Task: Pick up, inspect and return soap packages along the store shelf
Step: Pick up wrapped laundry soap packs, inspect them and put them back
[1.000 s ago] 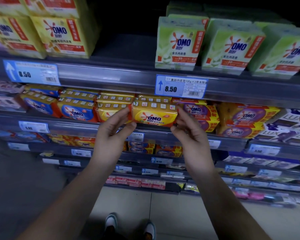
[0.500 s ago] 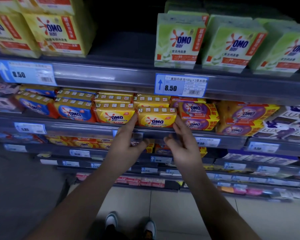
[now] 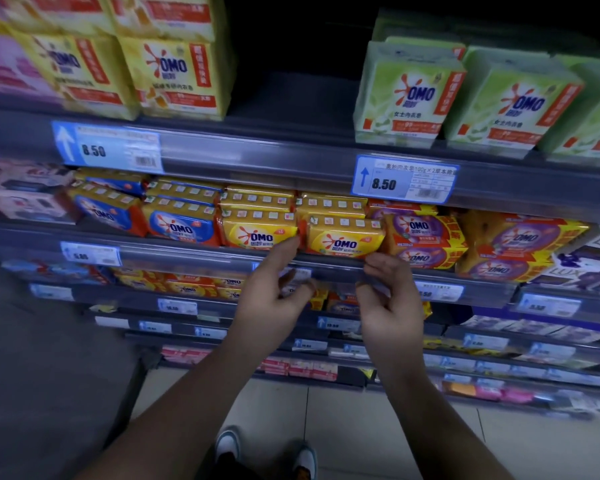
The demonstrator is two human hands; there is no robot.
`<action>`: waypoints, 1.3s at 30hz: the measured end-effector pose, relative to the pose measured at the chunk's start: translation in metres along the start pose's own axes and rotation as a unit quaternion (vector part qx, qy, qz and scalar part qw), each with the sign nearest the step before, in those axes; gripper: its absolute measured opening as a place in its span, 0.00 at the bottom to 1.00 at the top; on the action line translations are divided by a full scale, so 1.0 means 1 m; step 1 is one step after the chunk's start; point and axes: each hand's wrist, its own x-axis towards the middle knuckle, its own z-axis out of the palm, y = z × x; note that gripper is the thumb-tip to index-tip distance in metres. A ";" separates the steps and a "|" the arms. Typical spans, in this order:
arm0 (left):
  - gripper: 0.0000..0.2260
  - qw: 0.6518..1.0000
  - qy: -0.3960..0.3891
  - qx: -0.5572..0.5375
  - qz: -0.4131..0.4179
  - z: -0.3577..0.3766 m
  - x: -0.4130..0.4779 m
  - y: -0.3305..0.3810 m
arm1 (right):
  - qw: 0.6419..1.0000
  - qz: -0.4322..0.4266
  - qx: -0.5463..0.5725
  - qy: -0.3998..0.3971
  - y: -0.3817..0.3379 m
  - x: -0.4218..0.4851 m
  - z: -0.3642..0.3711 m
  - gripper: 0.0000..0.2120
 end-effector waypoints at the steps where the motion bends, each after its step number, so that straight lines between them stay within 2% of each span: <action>1: 0.24 0.999 0.046 -0.002 0.001 -0.008 -0.004 -0.004 | 1.000 -0.014 -0.008 -0.015 -0.002 -0.003 0.006 0.15; 4: 0.20 0.988 0.148 -0.028 -0.026 -0.031 -0.010 -0.017 | 0.991 0.013 -0.021 -0.130 -0.009 -0.009 0.031 0.16; 7: 0.24 0.983 0.167 -0.043 -0.065 -0.047 -0.005 -0.024 | 0.980 0.055 -0.022 -0.190 -0.014 -0.010 0.059 0.25; 9: 0.26 0.985 0.156 -0.044 -0.066 -0.051 -0.001 -0.025 | 0.980 0.071 -0.009 -0.187 -0.017 -0.008 0.073 0.29; 12: 0.28 0.990 0.127 -0.034 -0.058 -0.055 0.002 -0.026 | 0.984 0.079 0.004 -0.159 -0.018 -0.005 0.083 0.30; 17: 0.24 0.988 0.137 -0.044 -0.049 -0.063 0.006 -0.029 | 0.990 0.063 -0.007 -0.122 -0.018 -0.005 0.088 0.29; 22: 0.19 0.986 0.145 -0.076 -0.015 -0.064 -0.001 -0.031 | 0.989 0.080 0.026 -0.123 -0.014 -0.002 0.086 0.30; 26: 0.16 0.981 0.179 -0.079 0.002 -0.064 -0.006 -0.031 | 0.989 0.082 0.047 -0.112 -0.011 -0.003 0.083 0.27; 30: 0.06 0.977 0.173 -0.118 0.040 -0.071 -0.010 -0.029 | 0.992 0.037 0.066 -0.102 -0.014 -0.008 0.079 0.24; 34: 0.05 0.973 0.186 -0.132 0.044 -0.073 -0.017 -0.028 | 0.991 0.000 0.092 -0.098 -0.020 -0.010 0.070 0.20; 39: 0.08 0.959 0.167 -0.227 0.005 -0.077 -0.023 -0.022 | 0.989 0.006 0.118 -0.090 -0.029 -0.003 0.047 0.10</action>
